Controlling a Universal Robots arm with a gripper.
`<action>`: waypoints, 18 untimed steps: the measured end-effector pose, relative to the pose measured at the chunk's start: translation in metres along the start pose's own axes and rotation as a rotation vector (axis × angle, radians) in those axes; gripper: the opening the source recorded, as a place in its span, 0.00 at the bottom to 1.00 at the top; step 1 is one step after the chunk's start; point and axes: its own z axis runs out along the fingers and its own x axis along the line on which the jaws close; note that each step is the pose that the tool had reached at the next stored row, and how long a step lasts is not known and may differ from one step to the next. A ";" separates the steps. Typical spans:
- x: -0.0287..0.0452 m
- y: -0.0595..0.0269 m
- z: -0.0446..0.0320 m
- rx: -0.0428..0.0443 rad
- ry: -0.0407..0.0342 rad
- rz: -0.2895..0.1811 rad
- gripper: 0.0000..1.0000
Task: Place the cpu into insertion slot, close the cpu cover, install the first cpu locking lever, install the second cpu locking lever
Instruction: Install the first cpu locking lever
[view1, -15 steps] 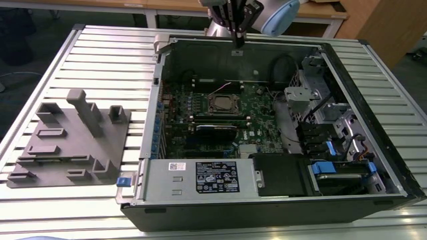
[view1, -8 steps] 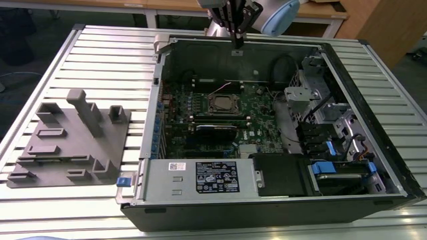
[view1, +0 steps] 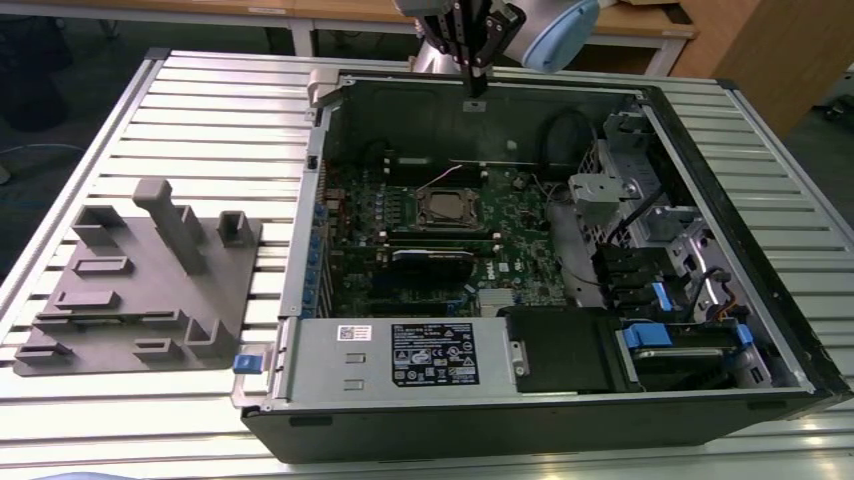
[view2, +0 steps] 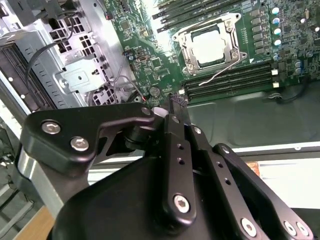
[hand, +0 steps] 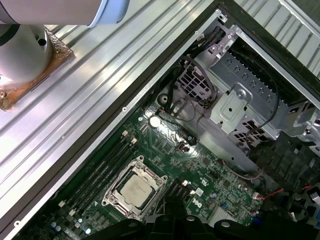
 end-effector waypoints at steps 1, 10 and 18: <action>0.0000 0.0000 0.0000 -0.0001 0.0000 0.000 0.11; -0.0017 0.0021 0.0017 0.0752 0.0642 -0.005 0.11; -0.0036 0.0046 0.0039 0.1659 0.1395 -0.012 0.11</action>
